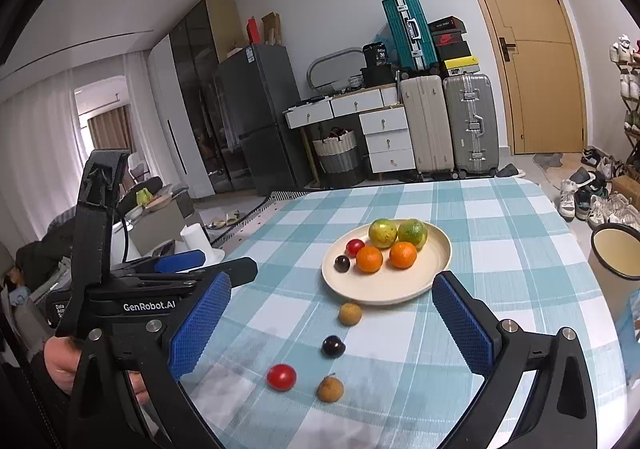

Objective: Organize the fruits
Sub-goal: 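Lower the left tool onto the red tomato and close it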

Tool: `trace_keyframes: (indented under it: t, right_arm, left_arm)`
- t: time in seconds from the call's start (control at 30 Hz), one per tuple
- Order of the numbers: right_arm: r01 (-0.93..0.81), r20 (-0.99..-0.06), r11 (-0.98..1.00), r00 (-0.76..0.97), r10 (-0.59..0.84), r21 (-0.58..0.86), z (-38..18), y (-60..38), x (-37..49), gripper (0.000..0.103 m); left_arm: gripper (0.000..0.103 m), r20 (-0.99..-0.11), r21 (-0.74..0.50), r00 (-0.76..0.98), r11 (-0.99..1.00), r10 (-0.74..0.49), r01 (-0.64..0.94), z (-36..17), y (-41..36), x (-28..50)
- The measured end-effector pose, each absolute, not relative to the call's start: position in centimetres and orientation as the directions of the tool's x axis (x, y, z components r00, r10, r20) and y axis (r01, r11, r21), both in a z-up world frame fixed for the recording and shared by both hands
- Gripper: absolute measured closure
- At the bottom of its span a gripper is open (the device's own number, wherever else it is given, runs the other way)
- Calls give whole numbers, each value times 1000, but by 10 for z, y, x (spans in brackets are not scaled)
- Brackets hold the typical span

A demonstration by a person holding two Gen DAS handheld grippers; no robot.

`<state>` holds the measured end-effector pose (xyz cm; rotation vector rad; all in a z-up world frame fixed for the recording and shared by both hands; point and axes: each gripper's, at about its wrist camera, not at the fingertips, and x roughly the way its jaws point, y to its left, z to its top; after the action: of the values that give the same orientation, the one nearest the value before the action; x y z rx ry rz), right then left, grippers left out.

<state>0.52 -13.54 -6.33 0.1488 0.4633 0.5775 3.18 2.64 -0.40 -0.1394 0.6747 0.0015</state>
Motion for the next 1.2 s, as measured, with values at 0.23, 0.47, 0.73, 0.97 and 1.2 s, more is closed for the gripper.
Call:
trace_keyframes:
  t: [0.23, 0.47, 0.73, 0.97, 1.2]
  right_arm:
    - [-487, -388, 840, 745, 542, 238, -73, -131, -6, 0]
    - [-470, -435, 856, 739, 515, 216, -91, -128, -5, 0]
    - [-457, -485, 858, 709, 512, 237, -114, -129, -2, 0]
    - [-452, -526, 860, 684, 505, 238, -128, -128, 2, 0]
    - [-455, -556, 857, 659, 506, 241, -140, -124, 6, 0]
  left_arm:
    - [1, -641, -126, 767, 990, -39, -55, -20, 23, 20]
    - [1, -677, -126, 735, 990, -45, -56, -42, 24, 16]
    - [1, -724, -132, 687, 989, -52, -65, -68, 27, 22]
    - [1, -755, -124, 654, 990, -52, -64, -87, 24, 29]
    - [1, -784, -128, 618, 989, -60, -67, -104, 26, 38]
